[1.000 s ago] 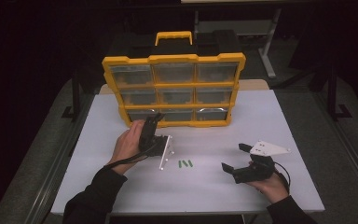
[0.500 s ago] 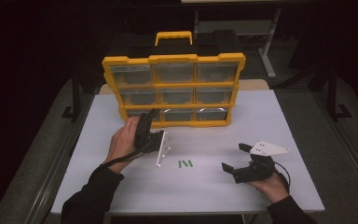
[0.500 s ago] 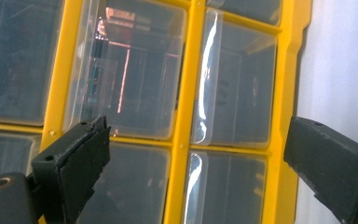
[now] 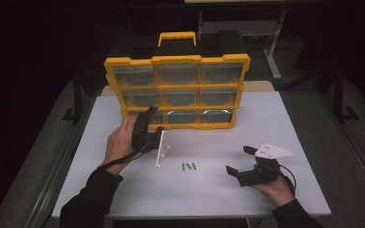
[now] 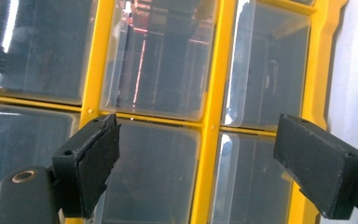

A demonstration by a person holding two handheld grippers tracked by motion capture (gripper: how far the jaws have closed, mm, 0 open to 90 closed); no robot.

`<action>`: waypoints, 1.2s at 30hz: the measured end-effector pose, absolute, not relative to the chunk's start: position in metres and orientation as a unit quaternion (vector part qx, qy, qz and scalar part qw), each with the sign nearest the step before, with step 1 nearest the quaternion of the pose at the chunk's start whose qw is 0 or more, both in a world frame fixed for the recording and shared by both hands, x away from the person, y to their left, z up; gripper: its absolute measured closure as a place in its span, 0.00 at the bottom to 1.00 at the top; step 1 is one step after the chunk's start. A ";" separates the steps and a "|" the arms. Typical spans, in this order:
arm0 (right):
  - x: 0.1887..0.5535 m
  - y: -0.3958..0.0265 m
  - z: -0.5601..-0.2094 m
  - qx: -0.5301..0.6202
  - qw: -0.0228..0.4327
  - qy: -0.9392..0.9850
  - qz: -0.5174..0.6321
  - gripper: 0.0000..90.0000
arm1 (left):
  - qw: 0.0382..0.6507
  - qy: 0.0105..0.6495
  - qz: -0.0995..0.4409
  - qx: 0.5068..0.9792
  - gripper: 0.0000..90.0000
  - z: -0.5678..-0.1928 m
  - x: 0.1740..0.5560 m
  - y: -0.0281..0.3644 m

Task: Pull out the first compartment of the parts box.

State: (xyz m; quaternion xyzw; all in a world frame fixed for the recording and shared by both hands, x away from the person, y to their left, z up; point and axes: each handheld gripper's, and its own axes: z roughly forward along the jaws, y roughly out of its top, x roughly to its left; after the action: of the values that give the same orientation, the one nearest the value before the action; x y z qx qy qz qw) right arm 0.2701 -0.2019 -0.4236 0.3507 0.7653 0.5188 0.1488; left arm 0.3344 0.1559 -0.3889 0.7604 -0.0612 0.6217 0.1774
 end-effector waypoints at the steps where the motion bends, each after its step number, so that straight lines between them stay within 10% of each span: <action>1: 0.270 -0.202 -0.424 0.351 0.148 0.765 0.519 0.00 | 0.177 -0.061 0.623 0.759 0.16 -0.389 0.334 0.156; 36: 0.271 -0.201 -0.424 0.349 0.147 0.767 0.518 0.00 | 0.114 -0.052 0.668 0.734 0.32 -0.367 0.333 0.173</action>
State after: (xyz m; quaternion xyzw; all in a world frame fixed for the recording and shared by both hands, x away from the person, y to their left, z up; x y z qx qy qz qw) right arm 0.2705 -0.2006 -0.4240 0.3491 0.7673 0.5175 0.1470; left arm 0.3331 0.1728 -0.3674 0.7339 -0.0516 0.6677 0.1138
